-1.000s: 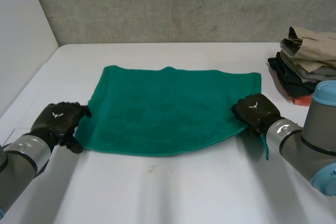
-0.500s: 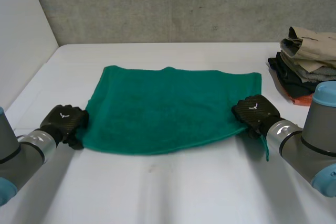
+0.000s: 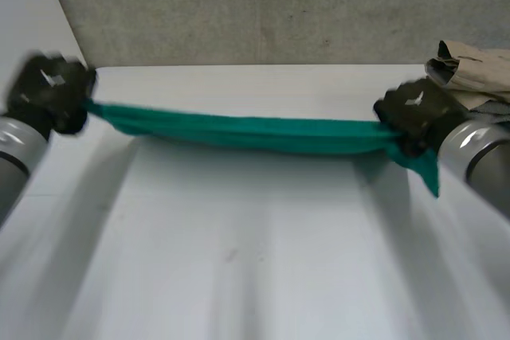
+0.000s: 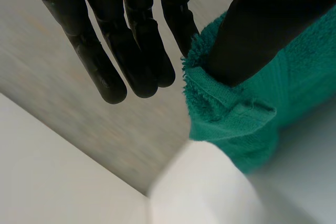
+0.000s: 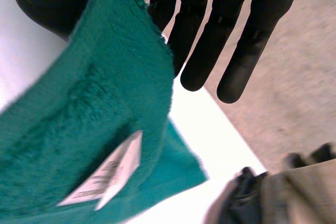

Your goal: Fold the laundry.

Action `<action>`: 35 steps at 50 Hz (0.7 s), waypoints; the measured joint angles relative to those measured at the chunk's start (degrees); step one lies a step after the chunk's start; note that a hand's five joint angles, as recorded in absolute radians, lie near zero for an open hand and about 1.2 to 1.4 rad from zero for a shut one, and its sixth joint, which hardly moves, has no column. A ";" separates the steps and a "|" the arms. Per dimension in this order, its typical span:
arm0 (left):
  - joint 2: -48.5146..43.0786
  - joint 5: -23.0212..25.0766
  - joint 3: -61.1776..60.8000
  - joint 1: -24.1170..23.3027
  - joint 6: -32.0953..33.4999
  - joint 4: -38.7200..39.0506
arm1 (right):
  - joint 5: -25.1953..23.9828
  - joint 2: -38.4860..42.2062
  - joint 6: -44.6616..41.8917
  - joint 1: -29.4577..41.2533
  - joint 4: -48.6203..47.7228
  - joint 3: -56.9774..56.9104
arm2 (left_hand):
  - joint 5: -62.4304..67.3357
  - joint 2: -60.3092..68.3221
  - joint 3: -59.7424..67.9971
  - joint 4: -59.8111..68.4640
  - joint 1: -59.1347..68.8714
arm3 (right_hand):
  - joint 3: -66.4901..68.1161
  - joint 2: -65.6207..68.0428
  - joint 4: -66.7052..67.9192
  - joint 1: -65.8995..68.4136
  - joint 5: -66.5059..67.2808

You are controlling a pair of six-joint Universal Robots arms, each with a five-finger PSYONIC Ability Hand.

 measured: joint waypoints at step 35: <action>-33.52 -12.82 54.67 -10.63 7.01 5.82 | 7.71 18.26 -14.32 1.98 -22.51 -29.03 | 0.00 0.21 0.19 0.32 0.00 | 0.00 0.00 0.01 0.00 0.74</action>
